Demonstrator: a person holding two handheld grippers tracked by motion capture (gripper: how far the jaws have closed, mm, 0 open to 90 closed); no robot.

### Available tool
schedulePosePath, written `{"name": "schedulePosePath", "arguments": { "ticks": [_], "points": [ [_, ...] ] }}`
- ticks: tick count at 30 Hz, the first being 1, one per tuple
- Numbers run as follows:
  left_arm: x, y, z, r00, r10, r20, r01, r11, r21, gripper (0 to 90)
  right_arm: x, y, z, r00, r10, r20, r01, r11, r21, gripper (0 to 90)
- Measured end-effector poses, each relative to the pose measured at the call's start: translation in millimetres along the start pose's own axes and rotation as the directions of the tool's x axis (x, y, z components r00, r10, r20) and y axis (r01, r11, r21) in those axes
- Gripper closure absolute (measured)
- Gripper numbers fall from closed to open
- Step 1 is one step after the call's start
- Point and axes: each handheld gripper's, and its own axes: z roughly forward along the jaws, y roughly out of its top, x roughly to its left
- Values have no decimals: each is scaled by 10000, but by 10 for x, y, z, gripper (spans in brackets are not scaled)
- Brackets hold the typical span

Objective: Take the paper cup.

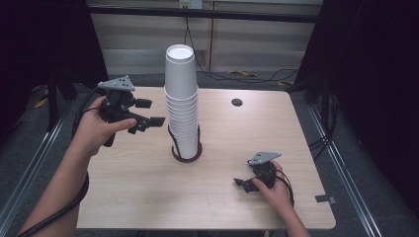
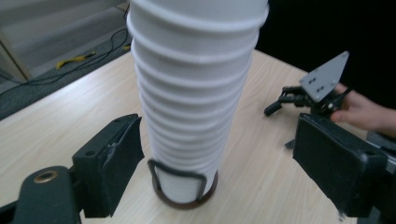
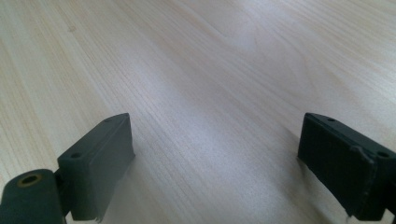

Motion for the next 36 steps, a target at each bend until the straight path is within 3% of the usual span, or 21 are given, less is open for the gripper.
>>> {"name": "schedulePosePath", "arguments": {
  "ticks": [9, 11, 13, 14, 16, 19, 23, 24, 25, 26, 32, 34, 36],
  "points": [
    [-22, 255, -4, 9998, 191, -41, -192, 9996, -203, 152, 5, 6, 6, 9999, 103, 62, -102, 9999, -33, 106],
    [-16, 299, -7, 9996, 269, -19, -270, 9993, -251, 150, 4, 24, 17, 9991, 432, 45, -431, 9989, -207, 125],
    [-7, 340, -3, 9997, 240, -82, -242, 9993, -301, 148, 10, 90, 15, 9955, 823, -470, -847, 9950, -535, 125],
    [0, 361, 0, 9997, 241, -91, -244, 9991, -352, 147, 22, 153, -9, 9955, 851, -411, -881, 9930, -789, 124],
    [12, 403, 14, 9997, 228, 54, -225, 9987, -456, 147, 47, 339, -59, 9972, 501, -561, -566, 9911, -1206, 123],
    [20, 476, 42, 9996, 289, 6, -288, 9986, -451, 147, 76, 703, -152, 9901, 462, -1323, -714, 9788, -1921, 123],
    [42, 562, 100, 9996, 264, 39, -262, 9987, -443, 146, 101, 1204, -256, 9833, 354, -1786, -837, 9590, -2708, 123],
    [52, 583, 110, 9996, 275, 12, -274, 9984, -501, 136, 106, 1320, -275, 9822, 357, -1846, -883, 9543, -2854, 123],
    [52, 583, 110, 9996, 275, 12, -274, 9984, -501, 131, 106, 1320, -275, 9822, 357, -1846, -883, 9543, -2854, 123],
    [66, 621, 127, 9996, 268, 17, -266, 9972, -704, 131, 130, 1563, -323, 9823, 276, -1852, -884, 9402, -3290, 123],
    [81, 682, 222, 9991, 426, -53, -428, 9971, -628, 123, 162, 2071, -409, 9823, 337, -1843, -1054, 9127, -3948, 123],
    [78, 694, 272, 9994, 343, -74, -347, 9976, -606, 119, 192, 2206, -417, 9800, 315, -1964, -1111, 9059, -4087, 124],
    [77, 706, 314, 9992, 333, -199, -344, 9979, -542, 115, 236, 2321, -407, 9805, 206, -1956, -1012, 9057, -4116, 124]
  ]
}}
